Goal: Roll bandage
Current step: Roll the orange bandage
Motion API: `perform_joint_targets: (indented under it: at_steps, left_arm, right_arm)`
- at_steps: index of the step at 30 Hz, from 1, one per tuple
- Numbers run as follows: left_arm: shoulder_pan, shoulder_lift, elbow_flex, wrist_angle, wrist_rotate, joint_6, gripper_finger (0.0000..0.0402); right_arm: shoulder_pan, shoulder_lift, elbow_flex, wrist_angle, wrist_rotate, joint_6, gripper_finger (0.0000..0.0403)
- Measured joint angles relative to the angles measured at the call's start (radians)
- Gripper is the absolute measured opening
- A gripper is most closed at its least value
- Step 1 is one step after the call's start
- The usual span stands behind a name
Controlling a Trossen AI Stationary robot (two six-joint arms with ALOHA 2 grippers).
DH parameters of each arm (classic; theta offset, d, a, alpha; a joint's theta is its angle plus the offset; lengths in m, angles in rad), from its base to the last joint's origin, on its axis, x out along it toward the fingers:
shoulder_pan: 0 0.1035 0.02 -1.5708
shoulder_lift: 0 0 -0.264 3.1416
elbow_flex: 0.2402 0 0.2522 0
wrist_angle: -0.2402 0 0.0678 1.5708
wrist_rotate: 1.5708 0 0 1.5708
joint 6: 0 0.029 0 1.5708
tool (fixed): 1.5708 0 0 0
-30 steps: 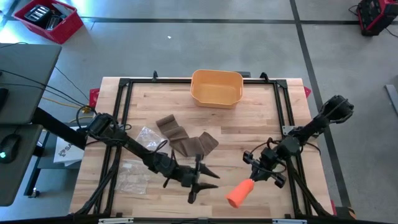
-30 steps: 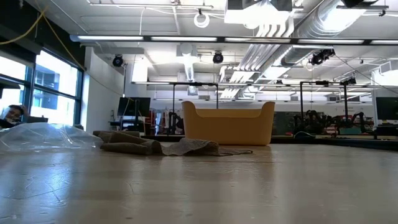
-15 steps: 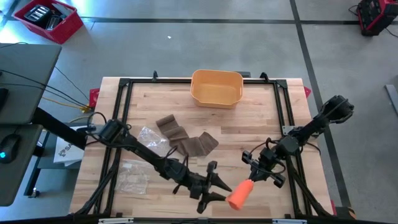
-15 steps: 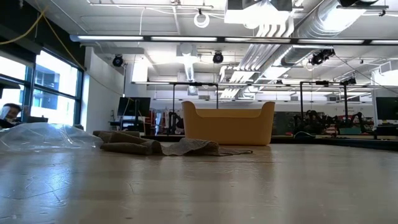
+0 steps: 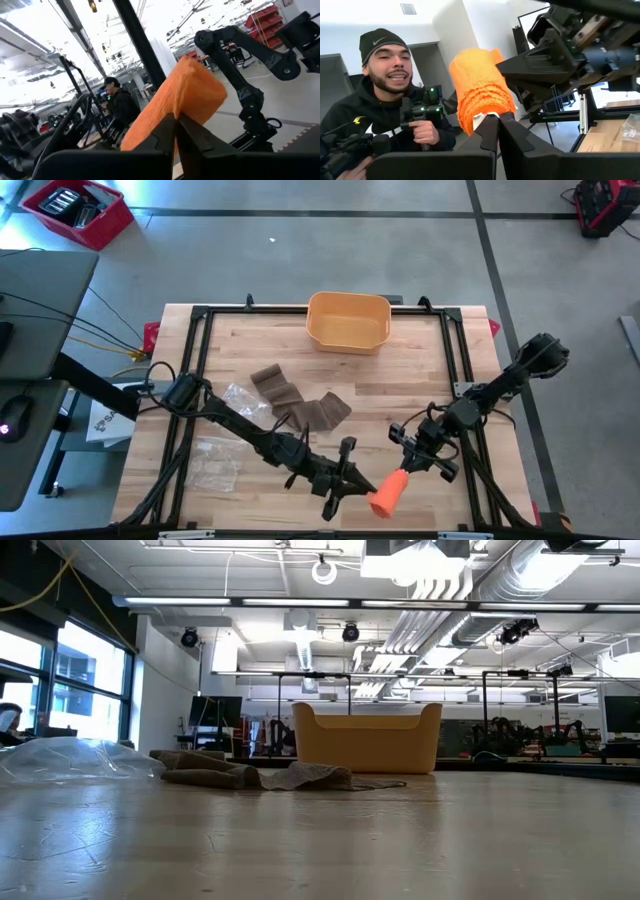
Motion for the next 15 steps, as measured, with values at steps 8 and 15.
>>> perform_joint_targets:
  at_steps: [8,15]
  left_arm:
    - [0.026,0.000,0.000,0.003,-0.163,-0.082,0.0001]
    - [0.046,-0.001,-0.044,-0.031,-0.177,-0.185,0.0001]
  right_arm:
    - [0.000,0.000,0.000,-0.002,-0.022,-0.027,0.0000]
    - [0.000,0.000,0.000,0.053,0.010,-0.123,0.0000]
